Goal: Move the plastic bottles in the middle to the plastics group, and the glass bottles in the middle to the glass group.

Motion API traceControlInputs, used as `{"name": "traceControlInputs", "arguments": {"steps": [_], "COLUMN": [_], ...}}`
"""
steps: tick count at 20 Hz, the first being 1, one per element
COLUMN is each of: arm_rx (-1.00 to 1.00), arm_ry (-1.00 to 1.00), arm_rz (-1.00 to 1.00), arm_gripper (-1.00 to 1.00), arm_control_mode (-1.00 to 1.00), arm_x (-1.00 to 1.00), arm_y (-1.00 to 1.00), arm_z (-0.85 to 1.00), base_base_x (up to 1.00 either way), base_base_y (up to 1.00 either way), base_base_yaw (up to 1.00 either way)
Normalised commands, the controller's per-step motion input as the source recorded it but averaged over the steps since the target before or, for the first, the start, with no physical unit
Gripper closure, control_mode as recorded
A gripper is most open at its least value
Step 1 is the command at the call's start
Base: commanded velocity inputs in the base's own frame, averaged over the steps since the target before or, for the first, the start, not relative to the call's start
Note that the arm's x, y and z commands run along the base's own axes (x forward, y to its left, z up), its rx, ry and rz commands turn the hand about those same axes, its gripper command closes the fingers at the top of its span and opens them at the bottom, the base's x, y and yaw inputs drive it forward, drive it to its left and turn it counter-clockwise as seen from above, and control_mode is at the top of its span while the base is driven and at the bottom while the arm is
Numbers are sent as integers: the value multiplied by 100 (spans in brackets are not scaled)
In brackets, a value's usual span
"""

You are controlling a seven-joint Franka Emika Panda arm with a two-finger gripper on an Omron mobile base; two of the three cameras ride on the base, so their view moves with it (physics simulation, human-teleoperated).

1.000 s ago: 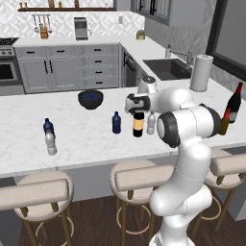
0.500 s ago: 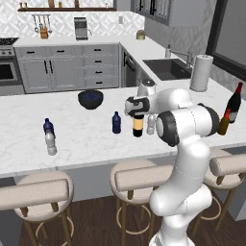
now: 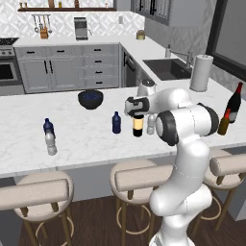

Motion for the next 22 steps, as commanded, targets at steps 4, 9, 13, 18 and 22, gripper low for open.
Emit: {"name": "traceControlInputs", "arguments": {"steps": [4,9,13,18,22], "arm_rx": [0,0,3,3,0], "arm_ry": [0,0,-4,-2,0], "arm_rz": [0,0,0,0,0], "arm_gripper": [100,100,100,100,100], "arm_control_mode": [-100,-100,-100,-100,-100], "arm_x": [0,-11,-95,-100,-92], "arm_y": [0,0,0,0,-20], "arm_z": [0,1,20,21,4], "base_base_x": [0,0,0,0,0], "base_base_y": [0,0,0,0,0], "base_base_yaw": [0,0,0,0,0]}}
